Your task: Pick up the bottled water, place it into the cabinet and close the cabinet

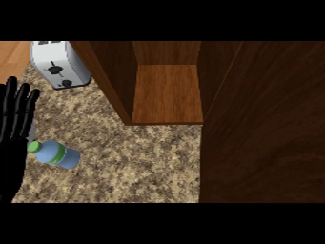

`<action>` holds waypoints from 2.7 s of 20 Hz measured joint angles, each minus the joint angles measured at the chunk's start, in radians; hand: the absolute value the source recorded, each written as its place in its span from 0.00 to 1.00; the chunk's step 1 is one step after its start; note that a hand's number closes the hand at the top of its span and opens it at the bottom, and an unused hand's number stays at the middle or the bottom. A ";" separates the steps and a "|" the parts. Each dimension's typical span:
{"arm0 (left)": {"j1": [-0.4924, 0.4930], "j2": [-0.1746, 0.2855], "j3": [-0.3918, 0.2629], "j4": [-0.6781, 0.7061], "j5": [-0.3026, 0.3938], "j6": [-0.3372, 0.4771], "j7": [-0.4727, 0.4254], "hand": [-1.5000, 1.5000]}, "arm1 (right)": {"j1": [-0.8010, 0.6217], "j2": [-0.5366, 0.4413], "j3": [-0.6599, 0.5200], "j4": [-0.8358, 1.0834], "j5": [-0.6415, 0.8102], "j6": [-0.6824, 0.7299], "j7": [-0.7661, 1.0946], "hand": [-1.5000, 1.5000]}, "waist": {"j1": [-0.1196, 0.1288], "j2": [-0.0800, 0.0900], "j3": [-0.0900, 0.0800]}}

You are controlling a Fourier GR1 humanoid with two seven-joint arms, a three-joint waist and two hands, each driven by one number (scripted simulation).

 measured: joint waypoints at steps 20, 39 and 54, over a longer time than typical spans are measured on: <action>0.213 0.030 0.385 -0.260 0.400 0.062 0.305 0.00 | 0.296 0.030 0.332 -0.363 -0.047 0.119 0.154 0.00 | 0.016 0.001 -0.003; 0.214 0.079 0.530 -0.267 0.433 0.046 0.478 0.00 | 0.291 0.046 0.556 -0.378 0.041 -0.023 0.223 0.00 | 0.016 -0.002 -0.003; 0.205 0.041 0.516 -0.195 0.410 -0.052 0.402 0.00 | 0.225 0.005 0.648 -0.381 0.087 -0.129 0.281 0.00 | 0.007 0.002 -0.004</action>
